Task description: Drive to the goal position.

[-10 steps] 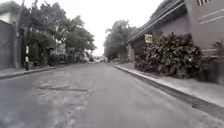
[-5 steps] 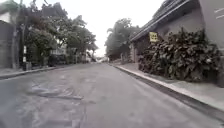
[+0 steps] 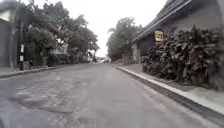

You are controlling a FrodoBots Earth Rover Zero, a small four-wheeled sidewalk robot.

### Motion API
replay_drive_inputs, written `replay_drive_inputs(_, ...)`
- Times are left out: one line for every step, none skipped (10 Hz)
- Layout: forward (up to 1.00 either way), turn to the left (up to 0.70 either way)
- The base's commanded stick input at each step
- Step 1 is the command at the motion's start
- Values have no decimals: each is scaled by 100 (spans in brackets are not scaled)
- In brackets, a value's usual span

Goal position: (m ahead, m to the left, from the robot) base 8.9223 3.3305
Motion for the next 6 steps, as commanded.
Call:
replay_drive_inputs(100, 0)
replay_drive_inputs(100, 0)
replay_drive_inputs(100, 0)
replay_drive_inputs(100, 0)
replay_drive_inputs(100, 0)
replay_drive_inputs(100, 0)
